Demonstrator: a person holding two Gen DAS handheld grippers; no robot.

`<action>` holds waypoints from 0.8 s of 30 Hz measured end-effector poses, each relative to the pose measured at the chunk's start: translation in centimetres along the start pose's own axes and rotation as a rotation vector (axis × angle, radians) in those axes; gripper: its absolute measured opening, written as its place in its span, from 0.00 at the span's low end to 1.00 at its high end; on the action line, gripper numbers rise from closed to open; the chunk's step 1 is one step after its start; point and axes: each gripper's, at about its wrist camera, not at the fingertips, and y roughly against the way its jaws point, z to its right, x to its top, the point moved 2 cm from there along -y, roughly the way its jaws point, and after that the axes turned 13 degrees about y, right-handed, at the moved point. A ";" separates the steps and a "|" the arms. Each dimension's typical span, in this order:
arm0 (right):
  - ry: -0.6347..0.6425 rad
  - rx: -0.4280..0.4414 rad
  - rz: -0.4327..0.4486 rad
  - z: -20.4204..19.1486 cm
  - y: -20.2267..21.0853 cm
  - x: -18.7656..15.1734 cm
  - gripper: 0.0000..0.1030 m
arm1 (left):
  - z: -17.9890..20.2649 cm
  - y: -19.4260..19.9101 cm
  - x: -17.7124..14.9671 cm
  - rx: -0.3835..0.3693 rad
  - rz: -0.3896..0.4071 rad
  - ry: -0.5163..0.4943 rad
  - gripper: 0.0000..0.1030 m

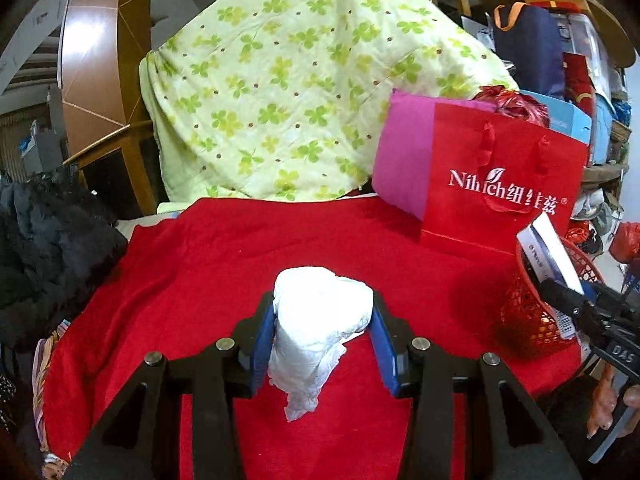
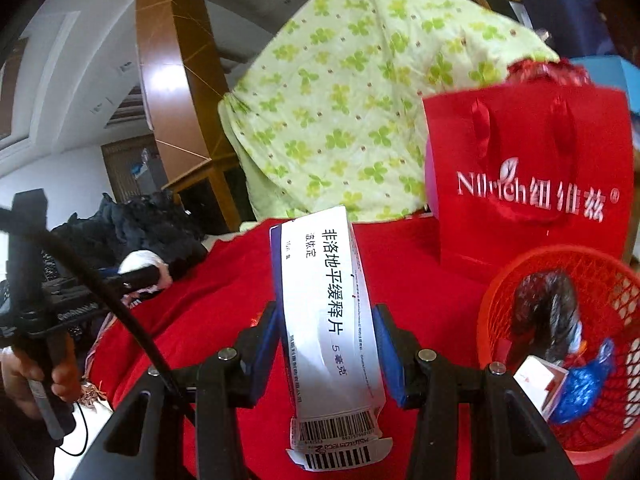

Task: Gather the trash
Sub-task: 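Carry the white tissue and white medicine box to the basket with both tools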

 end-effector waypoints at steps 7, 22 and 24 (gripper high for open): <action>0.034 -0.008 0.027 -1.3 2.2 0.5 0.47 | 1.3 1.2 -0.2 -0.006 0.010 -0.017 0.45; 0.032 -0.056 0.060 0.1 5.0 -0.1 0.47 | 4.7 1.6 -0.5 -0.023 0.012 -0.070 0.45; 0.026 -0.071 0.066 0.7 5.4 -0.3 0.47 | 5.4 1.5 -0.6 -0.027 0.006 -0.081 0.45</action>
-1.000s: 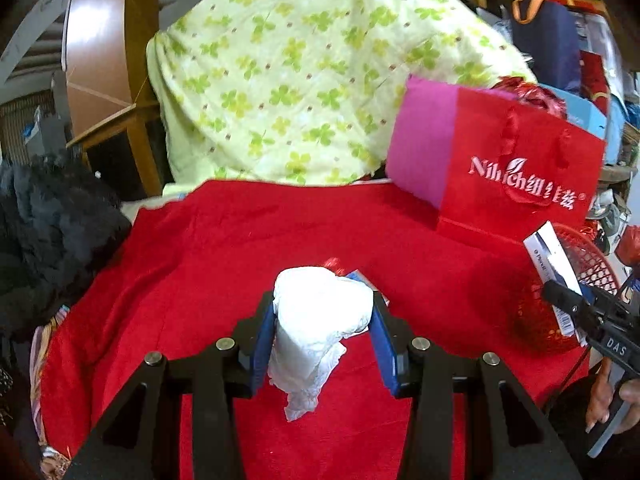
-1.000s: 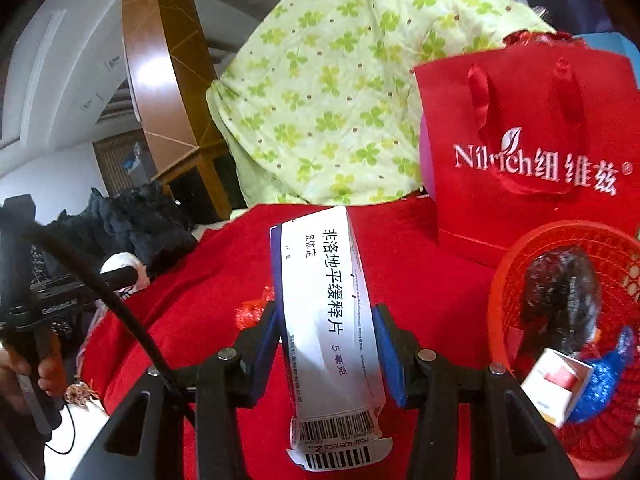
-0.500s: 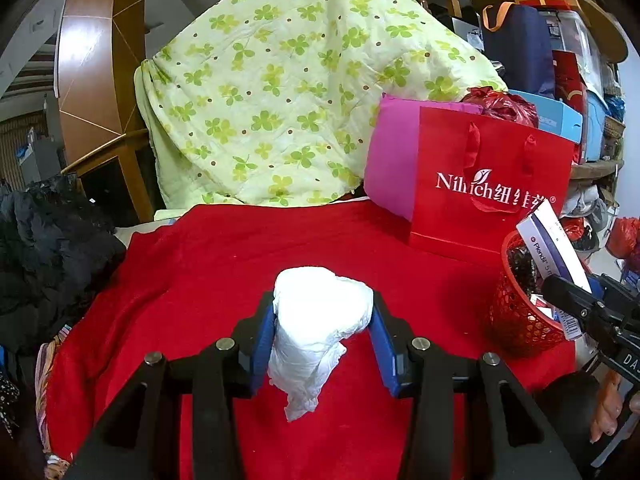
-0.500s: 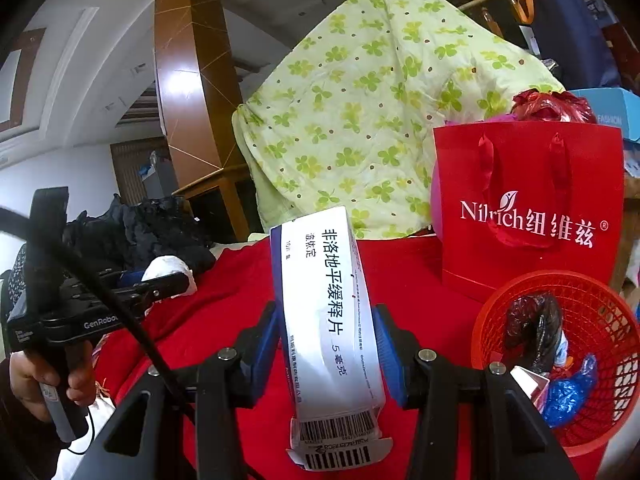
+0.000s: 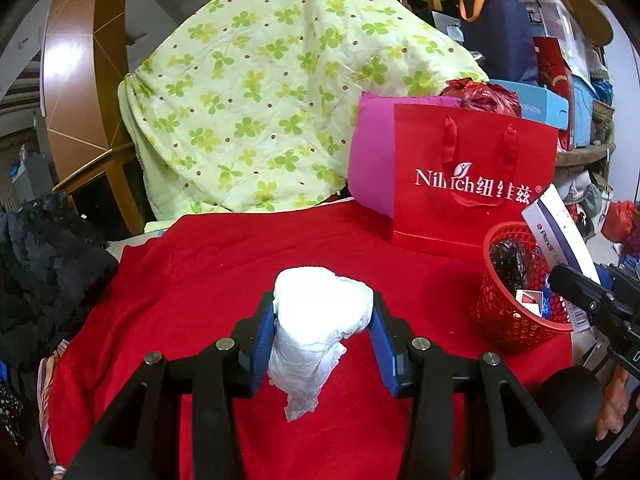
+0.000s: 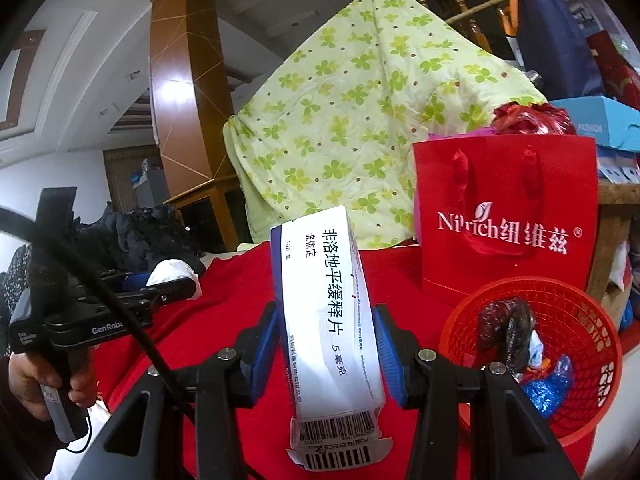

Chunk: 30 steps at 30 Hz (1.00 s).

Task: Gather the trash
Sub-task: 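Carry the white tissue and white medicine box to the basket with both tools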

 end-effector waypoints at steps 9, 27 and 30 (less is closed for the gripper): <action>-0.038 -0.044 0.017 2.5 1.4 -0.5 0.48 | 2.9 -0.3 -0.3 -0.029 -0.011 -0.054 0.45; -0.084 -0.066 0.025 4.8 2.7 -1.4 0.48 | 6.8 -1.1 -0.9 -0.064 -0.042 -0.116 0.45; -0.092 -0.066 0.027 5.0 2.8 -1.6 0.48 | 7.3 -1.4 -0.9 -0.063 -0.046 -0.127 0.45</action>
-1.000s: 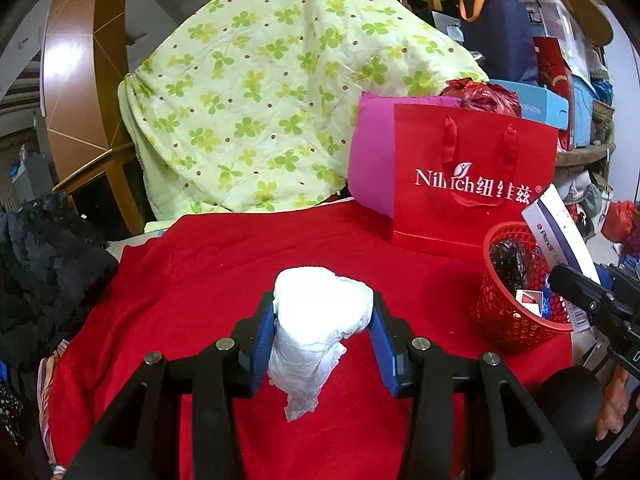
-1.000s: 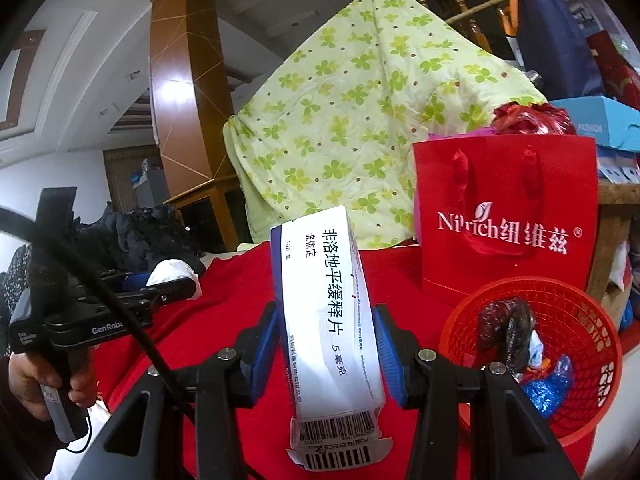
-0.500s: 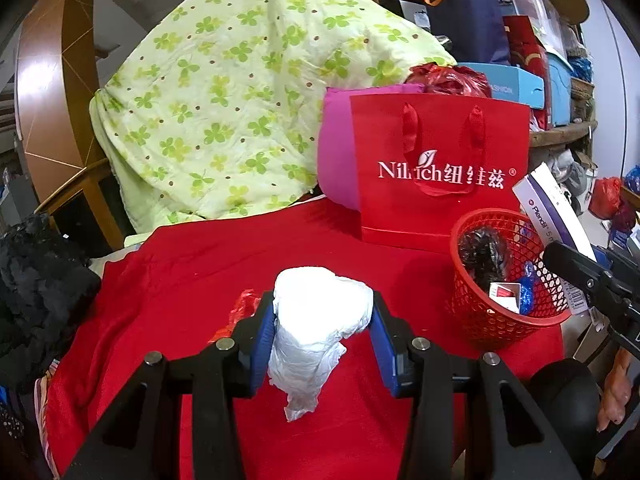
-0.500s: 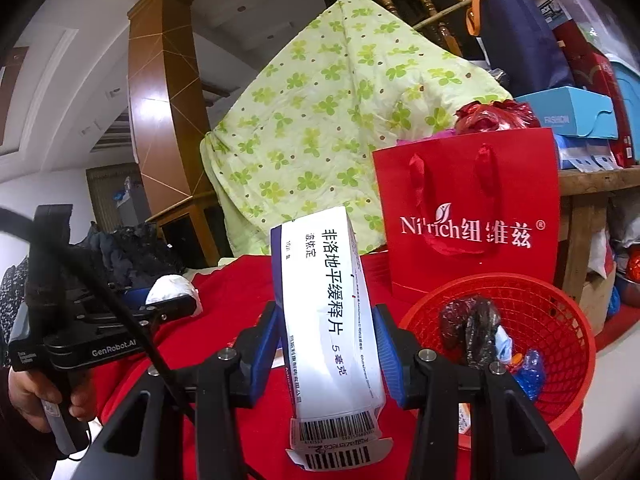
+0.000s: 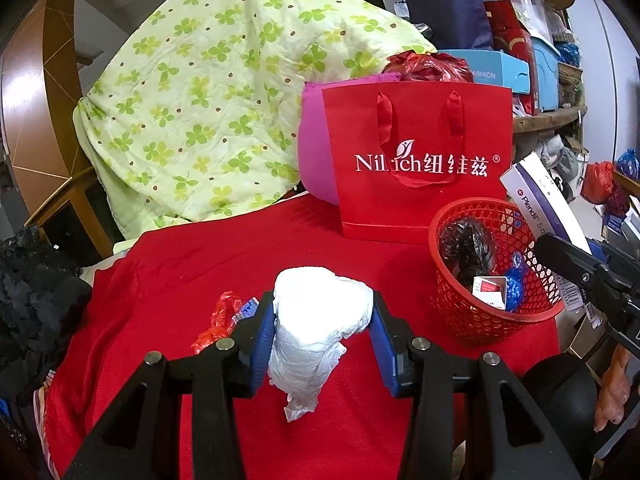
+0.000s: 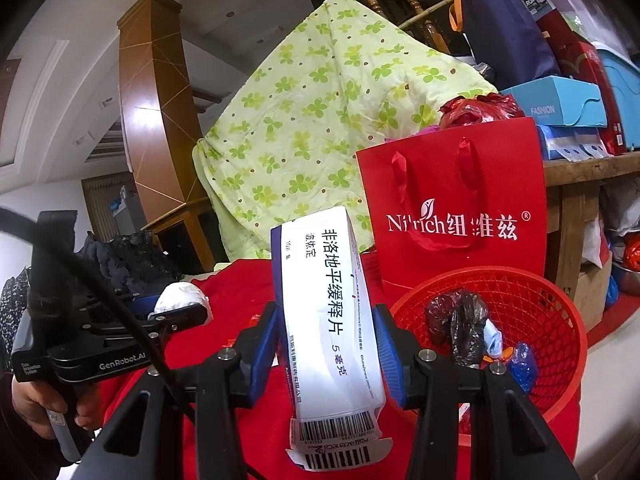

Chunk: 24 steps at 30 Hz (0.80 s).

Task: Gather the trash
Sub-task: 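Carry the white tissue and white medicine box to the basket with both tools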

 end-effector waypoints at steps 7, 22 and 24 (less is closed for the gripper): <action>-0.024 -0.006 0.004 1.0 0.4 -0.3 0.48 | 1.3 -0.7 -0.1 -0.011 -0.015 -0.015 0.46; -0.078 -0.027 0.012 3.1 1.2 -1.1 0.48 | 4.2 -1.7 -0.4 -0.037 -0.037 -0.063 0.46; -0.085 -0.030 0.014 3.5 1.4 -1.2 0.48 | 4.6 -1.9 -0.5 -0.042 -0.043 -0.068 0.45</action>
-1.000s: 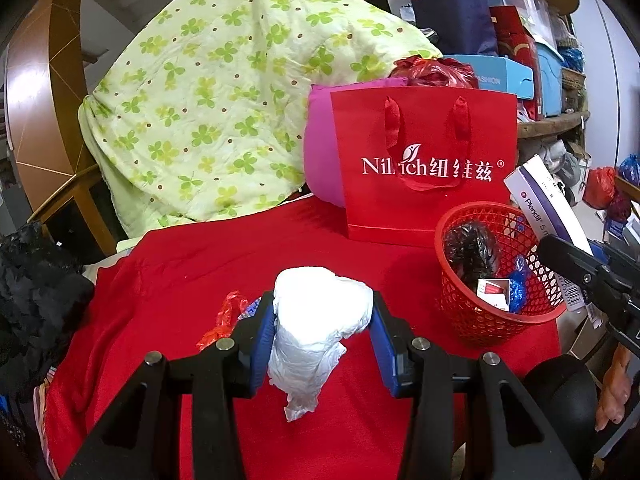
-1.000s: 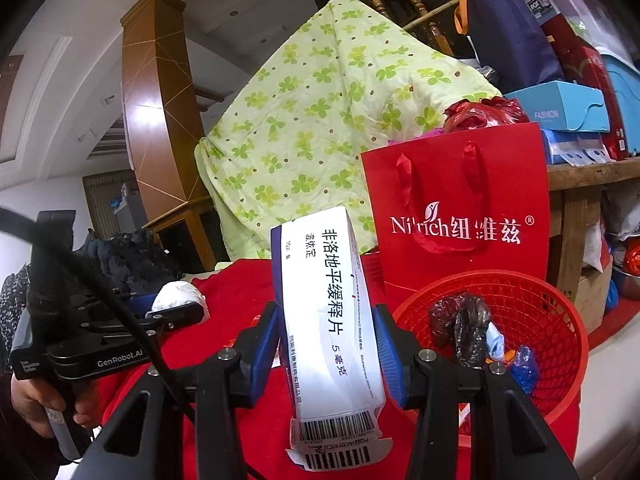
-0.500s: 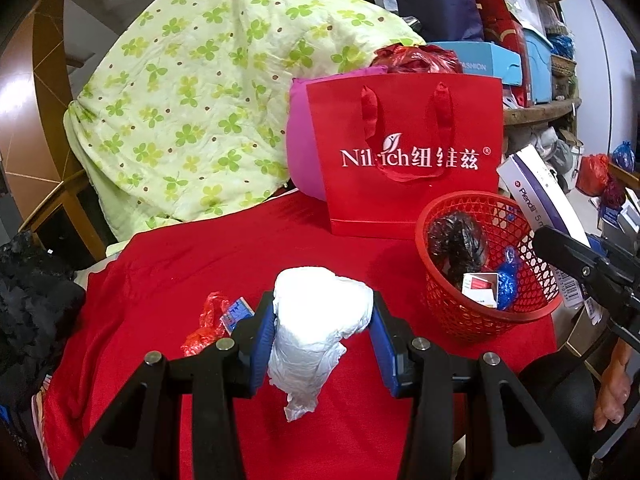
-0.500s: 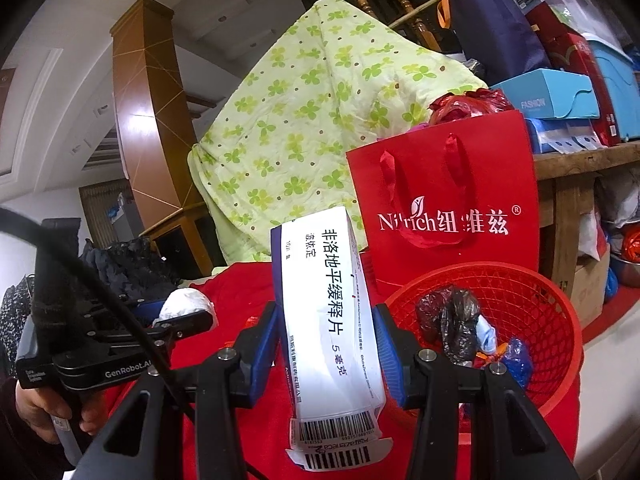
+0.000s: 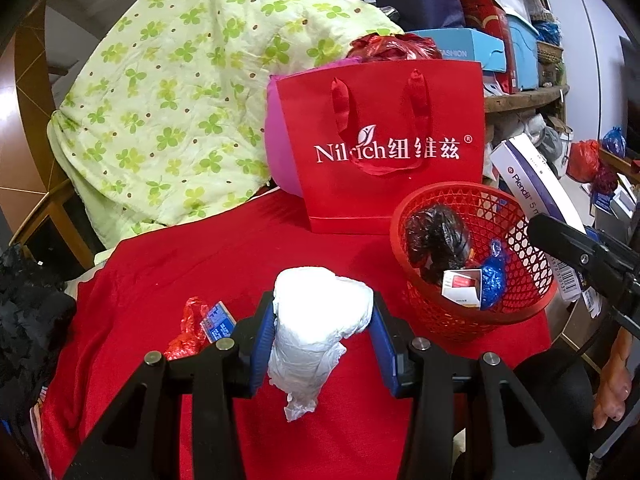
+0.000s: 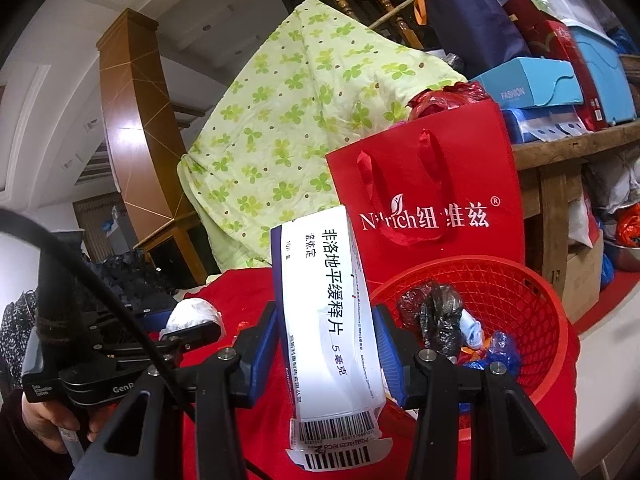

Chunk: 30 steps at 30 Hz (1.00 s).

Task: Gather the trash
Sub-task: 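Carry the white tissue and white medicine box to the basket with both tools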

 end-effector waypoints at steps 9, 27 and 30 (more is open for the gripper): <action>-0.028 -0.022 0.009 1.6 0.5 -0.3 0.48 | 1.7 -0.5 0.2 -0.019 0.000 -0.030 0.46; -0.098 -0.081 0.011 5.4 1.4 -1.1 0.48 | 5.4 -1.5 1.2 -0.061 0.005 -0.095 0.46; -0.117 -0.093 0.012 6.3 1.6 -1.1 0.48 | 6.0 -1.7 1.7 -0.095 0.015 -0.091 0.46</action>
